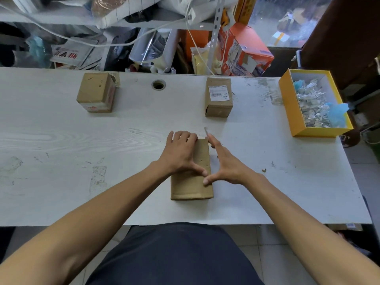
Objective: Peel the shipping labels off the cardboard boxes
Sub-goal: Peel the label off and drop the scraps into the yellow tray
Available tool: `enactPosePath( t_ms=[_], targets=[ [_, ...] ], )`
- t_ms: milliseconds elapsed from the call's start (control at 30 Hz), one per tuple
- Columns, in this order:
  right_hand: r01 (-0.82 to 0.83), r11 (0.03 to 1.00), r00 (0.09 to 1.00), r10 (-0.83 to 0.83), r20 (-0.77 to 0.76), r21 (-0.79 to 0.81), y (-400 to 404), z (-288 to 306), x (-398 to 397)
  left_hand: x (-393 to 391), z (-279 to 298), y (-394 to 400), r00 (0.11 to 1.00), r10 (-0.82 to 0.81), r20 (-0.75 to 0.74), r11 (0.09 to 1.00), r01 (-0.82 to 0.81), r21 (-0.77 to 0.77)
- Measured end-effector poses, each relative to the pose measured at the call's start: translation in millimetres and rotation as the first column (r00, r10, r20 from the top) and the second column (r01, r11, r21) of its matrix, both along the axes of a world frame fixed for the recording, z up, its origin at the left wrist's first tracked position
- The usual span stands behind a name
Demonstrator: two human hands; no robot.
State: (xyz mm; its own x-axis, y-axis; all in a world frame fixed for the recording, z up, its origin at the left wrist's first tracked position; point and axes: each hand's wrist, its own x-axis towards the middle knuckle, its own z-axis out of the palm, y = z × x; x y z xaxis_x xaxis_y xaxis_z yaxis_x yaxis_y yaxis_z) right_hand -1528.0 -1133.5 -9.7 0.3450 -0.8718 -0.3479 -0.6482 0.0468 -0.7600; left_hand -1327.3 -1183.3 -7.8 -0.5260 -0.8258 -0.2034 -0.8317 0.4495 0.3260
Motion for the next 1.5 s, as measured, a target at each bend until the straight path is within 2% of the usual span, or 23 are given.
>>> enactPosePath(
  t_ms=[167,333,433,567,633,833,1000,1500],
  targets=[
    [0.116,0.989,0.99,-0.123,-0.063,-0.095,-35,8,9,-14,10,-37,0.981,0.116,-0.156,0.991,-0.103,0.091],
    [0.233,0.96,0.967,-0.245,-0.067,-0.155,-53,10,19,-17,10,-50,0.974,0.182,-0.136,0.982,-0.173,0.074],
    [0.255,0.96,0.966,-0.258,-0.014,-0.116,-41,9,21,0,8,-36,0.976,0.127,-0.176,0.992,-0.121,0.046],
    [0.094,0.989,0.995,-0.091,0.032,-0.116,6,8,25,45,8,10,0.935,0.136,-0.326,0.947,-0.026,0.321],
    [0.035,0.988,0.999,-0.036,-0.008,-0.152,28,2,28,61,1,32,0.929,0.118,-0.351,0.931,0.02,0.365],
    [-0.006,0.984,0.996,-0.01,-0.086,-0.181,57,-1,42,73,-19,71,0.896,0.076,-0.438,0.956,0.059,0.287],
    [-0.004,0.985,0.995,-0.013,-0.102,-0.17,49,2,45,65,-18,70,0.878,0.163,-0.45,0.938,0.003,0.347],
    [-0.079,0.977,0.981,0.041,-0.19,-0.197,15,-1,45,58,-14,47,0.924,0.13,-0.359,0.952,-0.015,0.306]
  ],
)
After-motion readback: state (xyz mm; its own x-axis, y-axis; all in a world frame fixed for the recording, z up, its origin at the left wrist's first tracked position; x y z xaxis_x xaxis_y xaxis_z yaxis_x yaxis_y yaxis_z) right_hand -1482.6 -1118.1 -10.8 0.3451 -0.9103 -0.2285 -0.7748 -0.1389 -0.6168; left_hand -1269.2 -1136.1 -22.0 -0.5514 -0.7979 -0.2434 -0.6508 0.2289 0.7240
